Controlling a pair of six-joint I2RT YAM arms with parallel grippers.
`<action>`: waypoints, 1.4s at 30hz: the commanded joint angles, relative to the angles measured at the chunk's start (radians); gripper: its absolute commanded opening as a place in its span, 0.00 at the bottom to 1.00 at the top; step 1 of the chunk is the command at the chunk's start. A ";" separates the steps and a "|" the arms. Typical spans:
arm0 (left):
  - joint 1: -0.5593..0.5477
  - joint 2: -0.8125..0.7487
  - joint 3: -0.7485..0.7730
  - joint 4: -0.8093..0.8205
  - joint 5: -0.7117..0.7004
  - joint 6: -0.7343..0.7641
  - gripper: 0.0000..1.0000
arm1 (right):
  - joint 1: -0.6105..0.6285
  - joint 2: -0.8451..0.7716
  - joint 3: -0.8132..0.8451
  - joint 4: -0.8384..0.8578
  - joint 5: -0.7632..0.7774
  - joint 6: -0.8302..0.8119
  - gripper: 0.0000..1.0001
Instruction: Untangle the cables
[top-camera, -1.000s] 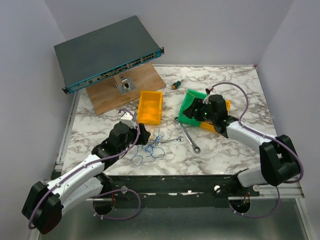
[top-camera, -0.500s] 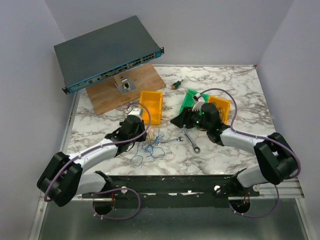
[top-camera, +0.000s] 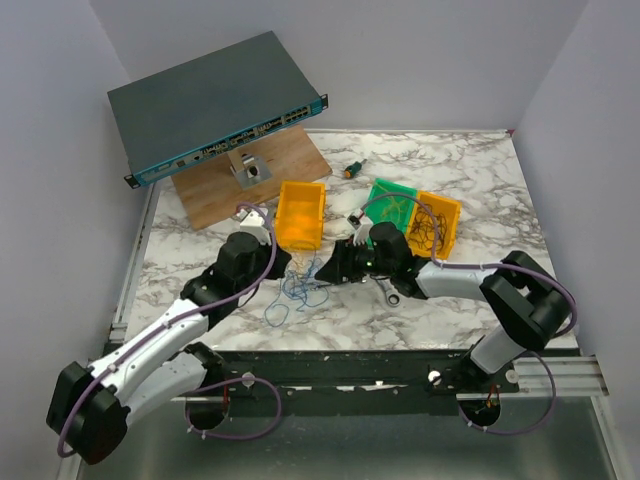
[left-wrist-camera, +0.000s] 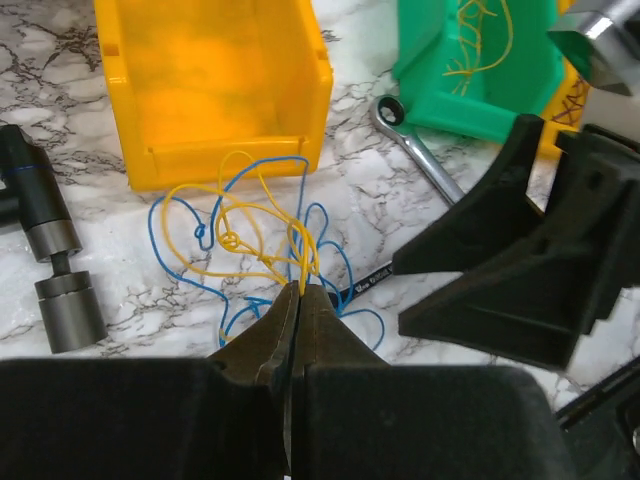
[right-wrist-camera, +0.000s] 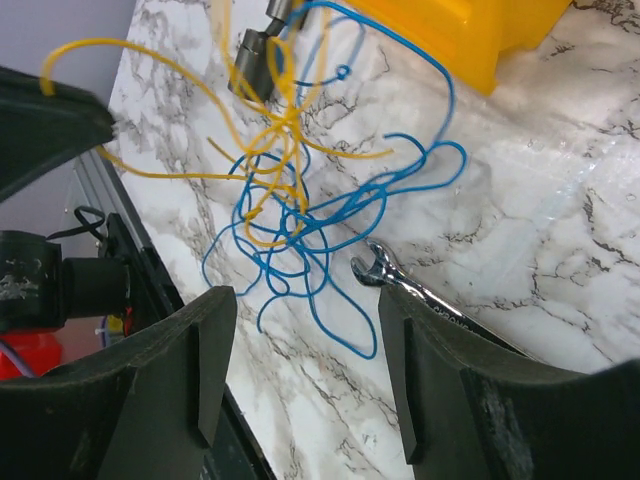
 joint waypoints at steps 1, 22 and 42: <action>0.002 -0.143 0.048 -0.151 0.060 0.047 0.00 | 0.014 -0.011 0.034 -0.025 0.003 0.006 0.67; -0.004 -0.191 0.428 -0.305 0.597 0.151 0.00 | 0.015 -0.359 -0.064 0.098 -0.056 -0.156 0.73; -0.003 -0.104 0.605 -0.254 0.454 0.140 0.00 | 0.029 -0.187 -0.125 0.150 -0.129 -0.043 0.23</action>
